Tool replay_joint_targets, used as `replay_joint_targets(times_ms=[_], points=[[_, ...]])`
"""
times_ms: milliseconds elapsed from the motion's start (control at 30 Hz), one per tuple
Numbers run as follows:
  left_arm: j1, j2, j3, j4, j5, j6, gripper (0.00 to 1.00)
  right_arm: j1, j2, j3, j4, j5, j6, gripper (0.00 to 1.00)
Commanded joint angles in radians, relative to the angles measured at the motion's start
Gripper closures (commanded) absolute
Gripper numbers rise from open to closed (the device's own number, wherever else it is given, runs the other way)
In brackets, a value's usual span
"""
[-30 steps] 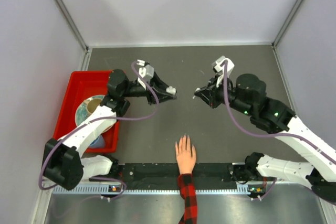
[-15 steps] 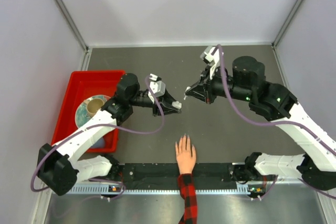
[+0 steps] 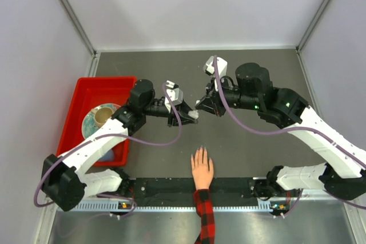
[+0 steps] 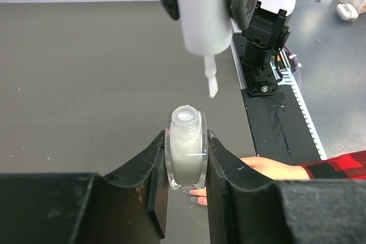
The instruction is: Paint the nails
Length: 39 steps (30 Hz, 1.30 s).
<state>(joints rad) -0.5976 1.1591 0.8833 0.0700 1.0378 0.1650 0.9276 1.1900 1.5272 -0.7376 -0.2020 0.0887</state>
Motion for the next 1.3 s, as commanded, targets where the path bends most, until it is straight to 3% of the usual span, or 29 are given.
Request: replay_joint_targets(times_ms=[0,1267], points=[[-0.005,0.004,0.043,0.005,0.008,0.024,1.00,0.013,0.016,0.028,0.073,0.021,-0.007,1.00],[-0.018,-0.007,0.042,-0.006,-0.013,0.028,1.00,0.013,-0.003,-0.002,0.063,0.050,-0.018,1.00]])
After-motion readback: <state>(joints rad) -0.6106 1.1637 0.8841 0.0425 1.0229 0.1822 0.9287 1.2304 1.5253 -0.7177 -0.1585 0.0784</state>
